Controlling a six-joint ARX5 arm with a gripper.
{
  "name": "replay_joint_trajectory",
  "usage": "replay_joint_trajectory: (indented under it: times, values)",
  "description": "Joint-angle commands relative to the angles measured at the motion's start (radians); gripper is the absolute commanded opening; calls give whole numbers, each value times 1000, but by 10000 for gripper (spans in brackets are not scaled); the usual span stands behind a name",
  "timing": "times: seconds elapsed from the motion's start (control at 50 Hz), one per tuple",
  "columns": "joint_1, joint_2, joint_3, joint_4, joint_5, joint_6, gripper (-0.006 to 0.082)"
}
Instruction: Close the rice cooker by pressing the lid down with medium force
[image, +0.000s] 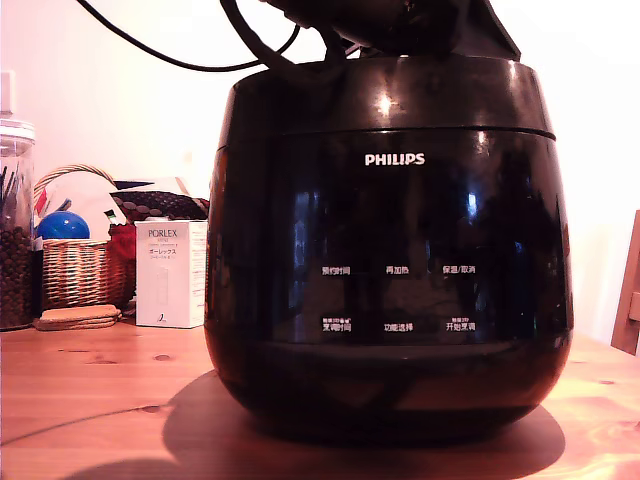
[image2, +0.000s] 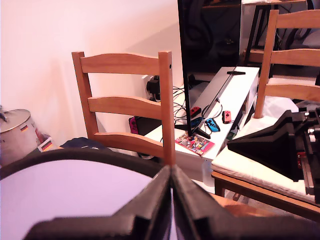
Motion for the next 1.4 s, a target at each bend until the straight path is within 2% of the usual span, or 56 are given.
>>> replay_joint_trajectory:
  times: [0.0, 0.46, 0.64, 0.88, 1.38]
  values:
    - [18, 23, -14, -30, -8, 1, -22]
    - [45, -30, 63, -29, -8, 2, -22]
    - [90, -39, 63, -36, -43, 2, -22]
    - [242, -125, 63, -139, -45, 2, -22]
    - [652, -339, 63, -319, -73, 9, -22]
